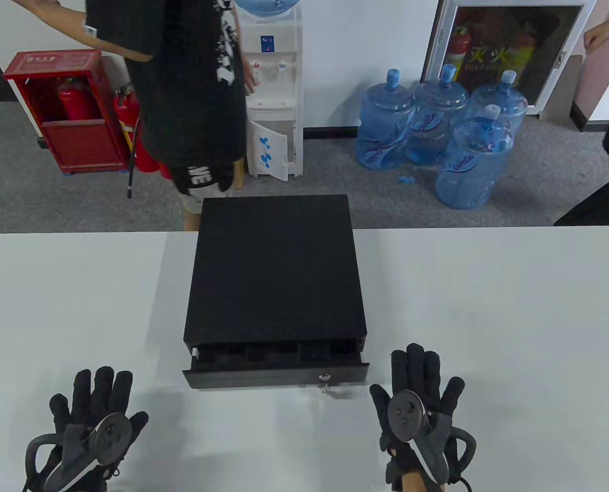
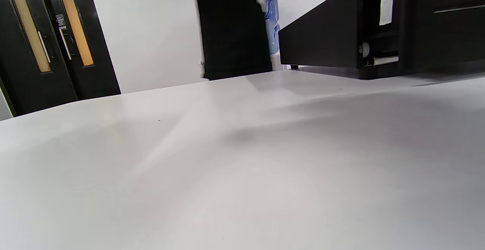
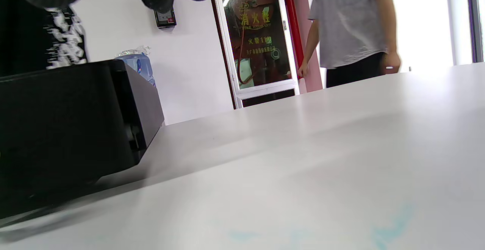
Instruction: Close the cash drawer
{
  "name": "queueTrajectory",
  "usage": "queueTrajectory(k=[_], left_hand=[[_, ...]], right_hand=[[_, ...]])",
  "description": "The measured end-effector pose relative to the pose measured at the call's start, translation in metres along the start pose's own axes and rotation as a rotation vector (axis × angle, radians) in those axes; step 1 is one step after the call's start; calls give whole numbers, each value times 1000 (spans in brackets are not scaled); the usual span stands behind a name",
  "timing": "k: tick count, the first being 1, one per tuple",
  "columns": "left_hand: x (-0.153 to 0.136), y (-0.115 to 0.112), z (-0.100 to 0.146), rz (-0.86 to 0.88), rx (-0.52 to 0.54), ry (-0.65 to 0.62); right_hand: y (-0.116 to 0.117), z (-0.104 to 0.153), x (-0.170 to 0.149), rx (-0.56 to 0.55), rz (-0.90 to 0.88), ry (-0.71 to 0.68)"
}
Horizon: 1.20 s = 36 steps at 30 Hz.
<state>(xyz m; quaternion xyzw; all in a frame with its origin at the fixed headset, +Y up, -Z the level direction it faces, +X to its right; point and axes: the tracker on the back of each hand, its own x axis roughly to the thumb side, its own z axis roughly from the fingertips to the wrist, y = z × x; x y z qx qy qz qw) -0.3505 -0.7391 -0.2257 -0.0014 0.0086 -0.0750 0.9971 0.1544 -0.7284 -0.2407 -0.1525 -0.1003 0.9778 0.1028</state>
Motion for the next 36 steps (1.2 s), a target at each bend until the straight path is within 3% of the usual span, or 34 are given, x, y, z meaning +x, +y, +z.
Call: queueTrajectory(k=[36], left_hand=[[1, 1, 1, 13, 9, -20]], right_hand=[[5, -1, 5, 23, -3, -10]])
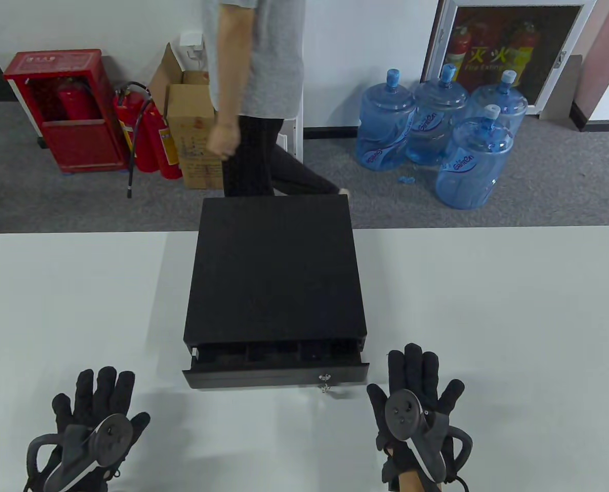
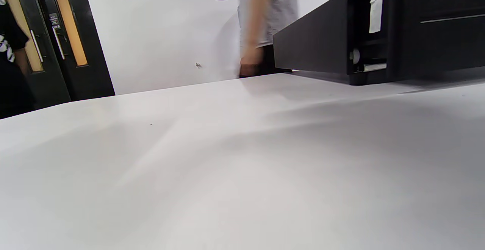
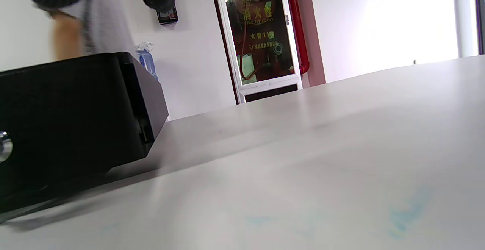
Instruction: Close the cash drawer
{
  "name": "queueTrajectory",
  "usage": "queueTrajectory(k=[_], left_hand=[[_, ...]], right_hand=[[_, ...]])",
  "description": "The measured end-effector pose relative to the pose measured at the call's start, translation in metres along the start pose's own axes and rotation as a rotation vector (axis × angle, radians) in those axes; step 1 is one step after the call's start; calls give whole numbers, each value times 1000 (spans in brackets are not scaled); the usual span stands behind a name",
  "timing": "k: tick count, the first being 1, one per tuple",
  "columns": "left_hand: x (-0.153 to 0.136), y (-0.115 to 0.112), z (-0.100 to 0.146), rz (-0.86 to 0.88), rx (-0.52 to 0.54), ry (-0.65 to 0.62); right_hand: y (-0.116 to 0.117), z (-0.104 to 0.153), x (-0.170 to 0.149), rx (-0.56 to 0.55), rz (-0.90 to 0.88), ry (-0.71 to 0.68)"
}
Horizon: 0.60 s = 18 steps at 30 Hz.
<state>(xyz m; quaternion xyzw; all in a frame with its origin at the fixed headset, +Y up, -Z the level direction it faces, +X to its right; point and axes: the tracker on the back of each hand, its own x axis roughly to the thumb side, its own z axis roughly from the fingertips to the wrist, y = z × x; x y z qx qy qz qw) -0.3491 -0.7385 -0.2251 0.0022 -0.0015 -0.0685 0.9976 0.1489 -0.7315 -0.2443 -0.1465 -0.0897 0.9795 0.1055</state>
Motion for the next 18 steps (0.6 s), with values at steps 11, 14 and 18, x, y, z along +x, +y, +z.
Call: queueTrajectory(k=[11, 14, 18], left_hand=[[3, -1, 0, 4, -2, -20], [5, -1, 0, 2, -4, -29], [7, -1, 1, 5, -10, -41]], right_hand=[[-17, 4, 34, -64, 88, -52], [-23, 6, 46, -88, 126, -78], [-27, 7, 59, -132, 174, -108]])
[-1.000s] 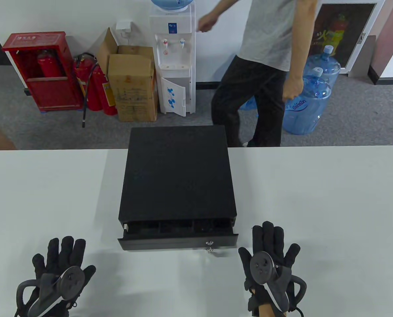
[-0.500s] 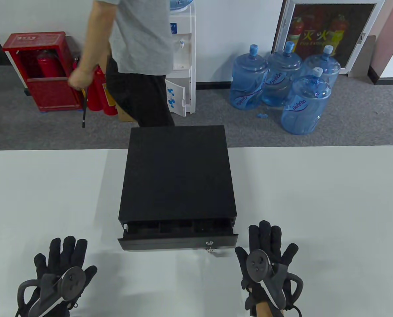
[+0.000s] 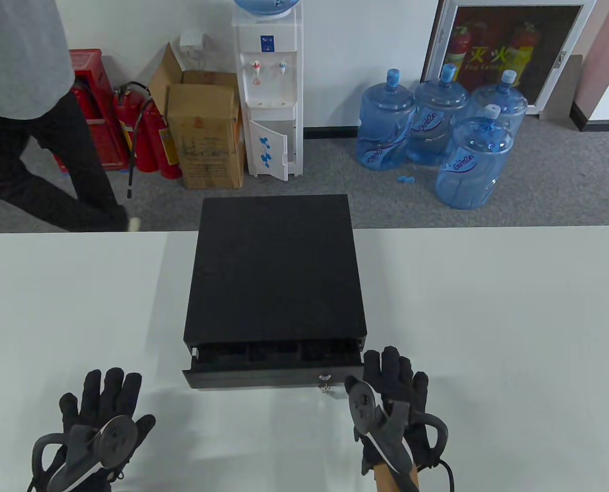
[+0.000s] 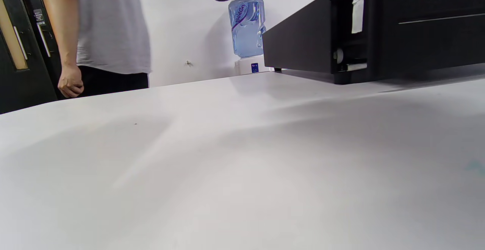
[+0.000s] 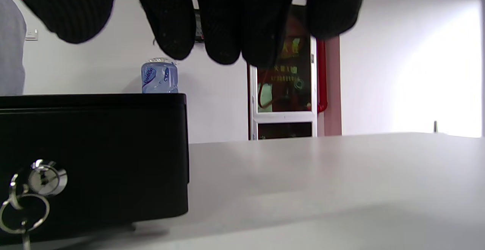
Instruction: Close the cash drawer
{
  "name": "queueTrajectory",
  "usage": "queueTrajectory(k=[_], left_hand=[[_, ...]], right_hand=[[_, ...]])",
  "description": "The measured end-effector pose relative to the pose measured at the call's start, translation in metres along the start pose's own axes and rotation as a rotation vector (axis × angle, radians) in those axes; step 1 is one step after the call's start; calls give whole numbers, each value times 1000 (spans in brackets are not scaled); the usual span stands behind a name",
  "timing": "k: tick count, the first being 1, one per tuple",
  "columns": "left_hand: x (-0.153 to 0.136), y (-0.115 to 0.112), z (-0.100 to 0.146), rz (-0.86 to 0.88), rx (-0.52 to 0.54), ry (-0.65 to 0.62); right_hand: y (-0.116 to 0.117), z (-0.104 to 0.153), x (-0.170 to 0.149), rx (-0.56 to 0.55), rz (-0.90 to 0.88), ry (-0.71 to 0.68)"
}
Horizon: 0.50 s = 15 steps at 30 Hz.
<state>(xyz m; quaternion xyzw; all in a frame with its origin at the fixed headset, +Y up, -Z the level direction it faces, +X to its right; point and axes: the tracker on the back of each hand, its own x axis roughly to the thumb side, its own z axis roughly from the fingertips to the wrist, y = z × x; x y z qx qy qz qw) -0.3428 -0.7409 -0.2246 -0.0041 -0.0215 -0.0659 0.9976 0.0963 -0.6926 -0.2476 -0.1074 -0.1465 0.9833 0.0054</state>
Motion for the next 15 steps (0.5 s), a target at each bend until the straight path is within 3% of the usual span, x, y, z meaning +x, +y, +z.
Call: queueTrajectory(k=[15], left_hand=[[1, 0, 0, 8, 4, -10]], right_hand=[[9, -2, 39, 18, 49, -55]])
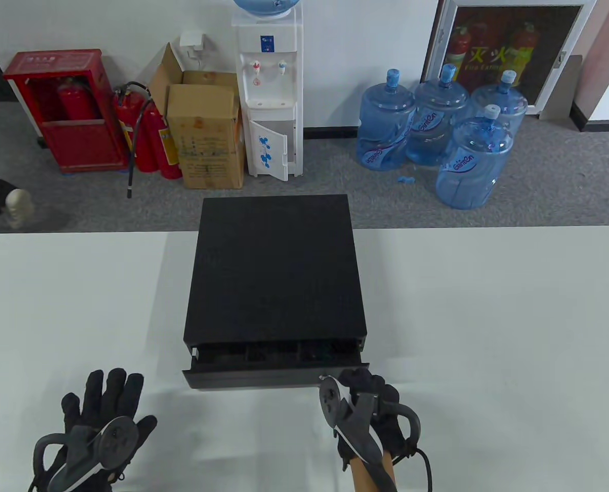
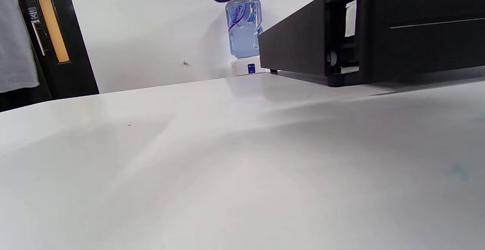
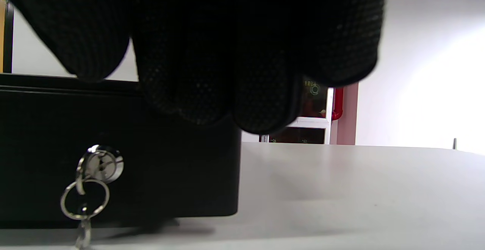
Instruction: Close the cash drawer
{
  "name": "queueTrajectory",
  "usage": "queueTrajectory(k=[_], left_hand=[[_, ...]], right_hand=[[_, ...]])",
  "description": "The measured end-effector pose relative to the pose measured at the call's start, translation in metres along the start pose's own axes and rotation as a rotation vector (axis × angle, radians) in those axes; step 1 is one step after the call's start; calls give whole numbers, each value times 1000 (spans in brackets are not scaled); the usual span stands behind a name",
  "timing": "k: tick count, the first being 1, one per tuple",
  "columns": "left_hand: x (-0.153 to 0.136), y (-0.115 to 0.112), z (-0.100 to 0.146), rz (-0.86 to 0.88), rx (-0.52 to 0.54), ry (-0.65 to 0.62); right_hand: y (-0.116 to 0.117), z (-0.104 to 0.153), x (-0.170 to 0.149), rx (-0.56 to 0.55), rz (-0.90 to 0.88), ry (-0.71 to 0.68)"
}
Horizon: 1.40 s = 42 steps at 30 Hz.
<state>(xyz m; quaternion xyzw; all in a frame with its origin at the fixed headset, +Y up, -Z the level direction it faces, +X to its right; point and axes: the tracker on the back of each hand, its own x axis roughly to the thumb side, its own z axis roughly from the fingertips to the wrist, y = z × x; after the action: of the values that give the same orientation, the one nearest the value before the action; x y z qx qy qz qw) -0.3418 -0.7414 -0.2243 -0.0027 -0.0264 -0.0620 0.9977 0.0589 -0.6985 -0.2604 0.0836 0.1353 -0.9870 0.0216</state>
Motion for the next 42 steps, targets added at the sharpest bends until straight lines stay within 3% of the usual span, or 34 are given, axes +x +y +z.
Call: queueTrajectory(k=[37, 42], left_hand=[[7, 1, -1, -11, -12, -21], [10, 1, -1, -15, -17, -28]], right_hand=[[36, -18, 43, 180, 120, 101], [39, -23, 41, 265, 55, 155]])
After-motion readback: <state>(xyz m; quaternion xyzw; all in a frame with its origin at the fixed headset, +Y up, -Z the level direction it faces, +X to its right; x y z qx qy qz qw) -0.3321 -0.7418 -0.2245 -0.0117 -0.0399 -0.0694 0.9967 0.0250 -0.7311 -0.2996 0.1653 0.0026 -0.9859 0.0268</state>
